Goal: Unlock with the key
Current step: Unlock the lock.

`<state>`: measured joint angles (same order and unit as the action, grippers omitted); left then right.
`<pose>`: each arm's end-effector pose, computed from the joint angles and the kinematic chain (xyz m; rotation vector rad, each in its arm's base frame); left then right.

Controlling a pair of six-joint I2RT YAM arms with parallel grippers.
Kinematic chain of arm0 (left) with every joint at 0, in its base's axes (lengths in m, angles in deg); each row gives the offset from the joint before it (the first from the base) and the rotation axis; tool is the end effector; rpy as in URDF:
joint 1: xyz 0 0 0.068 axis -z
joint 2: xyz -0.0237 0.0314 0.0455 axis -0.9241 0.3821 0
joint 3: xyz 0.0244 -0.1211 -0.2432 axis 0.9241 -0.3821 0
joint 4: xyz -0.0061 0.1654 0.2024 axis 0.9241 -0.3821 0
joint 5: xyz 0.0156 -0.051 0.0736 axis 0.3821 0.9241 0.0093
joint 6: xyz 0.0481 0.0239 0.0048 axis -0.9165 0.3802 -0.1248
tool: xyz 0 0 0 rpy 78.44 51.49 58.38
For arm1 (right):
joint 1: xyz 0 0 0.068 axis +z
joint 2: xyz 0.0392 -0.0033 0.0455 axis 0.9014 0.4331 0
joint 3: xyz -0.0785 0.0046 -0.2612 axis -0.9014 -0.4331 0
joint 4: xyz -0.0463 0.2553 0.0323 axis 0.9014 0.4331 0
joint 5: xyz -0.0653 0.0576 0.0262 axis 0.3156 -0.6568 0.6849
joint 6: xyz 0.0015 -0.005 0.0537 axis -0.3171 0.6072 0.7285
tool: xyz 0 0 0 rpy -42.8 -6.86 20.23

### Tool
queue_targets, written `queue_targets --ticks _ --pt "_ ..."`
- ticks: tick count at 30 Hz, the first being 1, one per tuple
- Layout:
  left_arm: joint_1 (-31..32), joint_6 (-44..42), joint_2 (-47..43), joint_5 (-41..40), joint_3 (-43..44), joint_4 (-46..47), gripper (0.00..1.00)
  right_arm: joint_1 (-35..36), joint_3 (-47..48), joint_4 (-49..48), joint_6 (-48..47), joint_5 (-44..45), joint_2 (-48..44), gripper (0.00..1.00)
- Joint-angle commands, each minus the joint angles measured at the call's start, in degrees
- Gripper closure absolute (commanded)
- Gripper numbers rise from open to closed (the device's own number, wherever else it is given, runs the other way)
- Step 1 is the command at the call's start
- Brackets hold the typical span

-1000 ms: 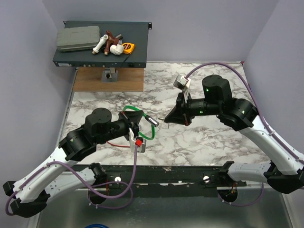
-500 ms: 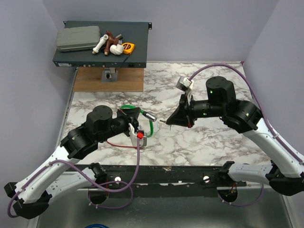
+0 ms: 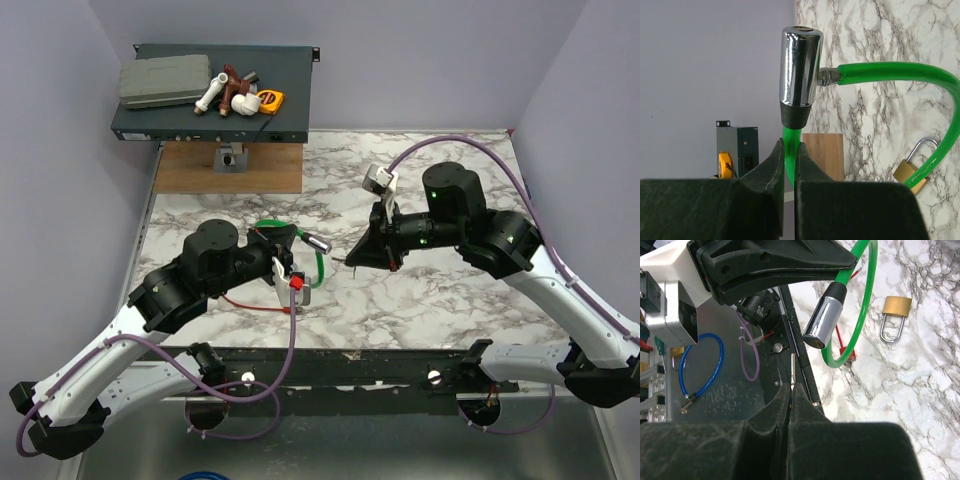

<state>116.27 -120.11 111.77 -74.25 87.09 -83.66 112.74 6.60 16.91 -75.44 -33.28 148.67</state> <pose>0.0998 -0.1218 0.3866 1.6473 0.9036 0.0844 0.1371 0.1829 0.4394 -1.1186 1.8296 1.1429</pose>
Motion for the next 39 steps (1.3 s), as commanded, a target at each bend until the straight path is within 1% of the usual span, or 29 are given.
queue_targets --ticks 1,15,23,39 --pt "-0.17 0.53 -0.81 0.28 1.93 2.4 1.0 0.41 0.01 -0.64 -0.55 0.94 0.54 0.99" --pt "0.03 -0.51 -1.84 1.13 1.2 1.66 1.0 0.44 -0.2 -1.94 -0.11 4.19 0.14 0.99" --pt "0.4 -0.76 -1.84 0.75 0.5 2.15 1.0 0.39 -0.37 -2.57 0.41 2.79 -0.03 0.99" --pt "0.93 -0.71 -0.9 0.75 0.63 2.79 1.0 0.4 -0.83 -3.67 0.66 3.23 0.61 0.99"
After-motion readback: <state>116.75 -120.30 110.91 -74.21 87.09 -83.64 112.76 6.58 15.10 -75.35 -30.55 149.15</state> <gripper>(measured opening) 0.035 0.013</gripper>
